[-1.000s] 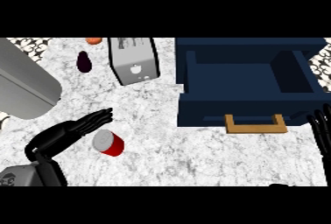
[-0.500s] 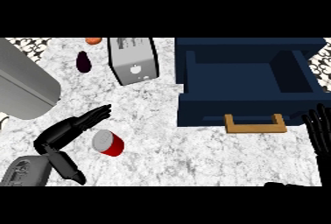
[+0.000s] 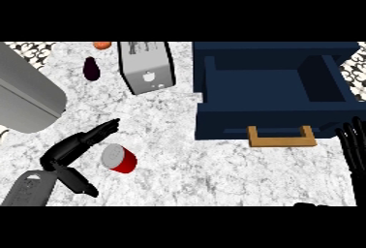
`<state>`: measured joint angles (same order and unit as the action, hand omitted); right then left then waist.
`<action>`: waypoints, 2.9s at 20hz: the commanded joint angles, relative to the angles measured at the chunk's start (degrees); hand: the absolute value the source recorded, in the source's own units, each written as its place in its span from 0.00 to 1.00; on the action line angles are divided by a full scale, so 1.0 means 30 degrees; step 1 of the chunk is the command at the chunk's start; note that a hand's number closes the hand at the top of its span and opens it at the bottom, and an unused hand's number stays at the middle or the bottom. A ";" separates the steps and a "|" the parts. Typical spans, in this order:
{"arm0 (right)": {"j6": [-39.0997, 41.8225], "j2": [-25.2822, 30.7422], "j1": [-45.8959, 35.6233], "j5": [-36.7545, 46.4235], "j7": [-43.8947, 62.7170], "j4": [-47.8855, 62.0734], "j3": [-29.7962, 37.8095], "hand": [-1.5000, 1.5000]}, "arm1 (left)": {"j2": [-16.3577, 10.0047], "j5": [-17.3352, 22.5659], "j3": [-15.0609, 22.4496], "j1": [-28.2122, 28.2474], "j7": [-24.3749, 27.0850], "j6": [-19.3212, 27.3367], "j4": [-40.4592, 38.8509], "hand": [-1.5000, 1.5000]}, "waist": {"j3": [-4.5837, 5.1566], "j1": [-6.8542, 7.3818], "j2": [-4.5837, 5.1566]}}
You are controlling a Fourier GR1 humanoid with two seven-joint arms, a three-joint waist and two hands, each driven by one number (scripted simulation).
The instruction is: Pick up the can, place it into the drawer and close the drawer
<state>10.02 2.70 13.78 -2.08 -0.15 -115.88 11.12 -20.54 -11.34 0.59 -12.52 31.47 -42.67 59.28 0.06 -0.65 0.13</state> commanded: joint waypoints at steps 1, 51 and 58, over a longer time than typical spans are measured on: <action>0.0061 -0.0138 0.0080 0.0034 -0.0569 0.0439 0.0091 0.00 | -0.0635 -0.0247 0.0478 -0.0680 0.3104 -0.2114 -0.2056 0.00 | -0.0002 -0.0025 0.0007; 0.0381 -0.0530 0.0939 -0.1713 0.1853 -0.2985 0.1173 0.00 | 0.2482 -0.0471 0.4657 -0.3729 0.6315 0.0703 -0.8543 1.00 | -0.0006 0.0027 -0.0025; 0.0953 -0.0576 0.1648 -0.1335 0.0985 -0.2668 0.1097 0.00 | 0.2927 0.1589 0.4840 -0.3338 0.2756 -0.1023 -0.4734 1.00 | -0.0043 0.0268 -0.0148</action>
<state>11.92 1.34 17.20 -6.01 4.77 -124.00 14.20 -11.52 -9.52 15.02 -23.50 38.12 -36.40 40.08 -0.02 -0.12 -0.14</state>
